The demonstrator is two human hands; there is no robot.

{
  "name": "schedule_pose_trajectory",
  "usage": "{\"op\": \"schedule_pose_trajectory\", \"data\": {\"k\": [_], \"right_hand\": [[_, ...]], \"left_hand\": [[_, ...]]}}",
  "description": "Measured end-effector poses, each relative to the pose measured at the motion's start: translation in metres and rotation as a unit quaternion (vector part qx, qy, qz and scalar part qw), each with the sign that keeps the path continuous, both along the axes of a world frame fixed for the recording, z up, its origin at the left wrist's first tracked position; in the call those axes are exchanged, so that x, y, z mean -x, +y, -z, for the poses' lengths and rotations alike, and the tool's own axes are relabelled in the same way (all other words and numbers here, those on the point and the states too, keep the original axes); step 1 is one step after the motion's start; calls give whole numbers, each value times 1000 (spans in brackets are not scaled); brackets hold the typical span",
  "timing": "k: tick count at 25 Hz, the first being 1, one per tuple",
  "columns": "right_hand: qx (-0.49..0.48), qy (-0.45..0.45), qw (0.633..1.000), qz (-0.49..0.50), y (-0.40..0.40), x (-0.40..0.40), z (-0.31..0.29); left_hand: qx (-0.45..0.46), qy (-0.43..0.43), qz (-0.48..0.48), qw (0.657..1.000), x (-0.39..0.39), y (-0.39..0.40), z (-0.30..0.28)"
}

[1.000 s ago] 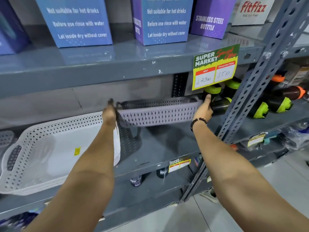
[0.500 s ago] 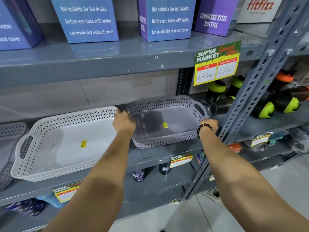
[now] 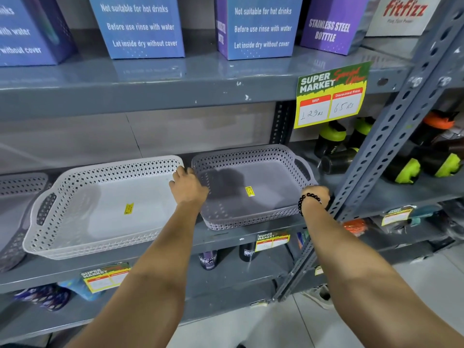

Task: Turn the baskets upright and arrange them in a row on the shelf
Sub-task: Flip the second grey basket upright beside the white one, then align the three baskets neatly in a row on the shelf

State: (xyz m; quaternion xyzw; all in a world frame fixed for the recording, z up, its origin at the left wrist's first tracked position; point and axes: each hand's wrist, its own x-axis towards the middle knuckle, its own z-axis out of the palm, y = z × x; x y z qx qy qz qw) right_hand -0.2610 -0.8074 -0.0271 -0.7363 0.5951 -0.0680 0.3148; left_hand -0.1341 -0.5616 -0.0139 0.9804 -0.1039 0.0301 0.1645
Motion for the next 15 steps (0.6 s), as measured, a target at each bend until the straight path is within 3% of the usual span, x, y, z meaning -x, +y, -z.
{"op": "schedule_pose_trajectory", "data": {"k": [3, 6, 9, 15], "right_hand": [[129, -55, 990, 25, 11, -16, -7], [223, -76, 966, -109, 43, -44, -19], [147, -153, 955, -208, 87, -74, -21], [-50, -133, 932, -334, 171, -119, -22]], "left_hand": [[52, -25, -15, 998, -5, 11, -1], [97, -52, -66, 992, -16, 44, -1], [129, -65, -121, 982, -34, 94, -1], [140, -73, -203, 966, -77, 223, -10]]}}
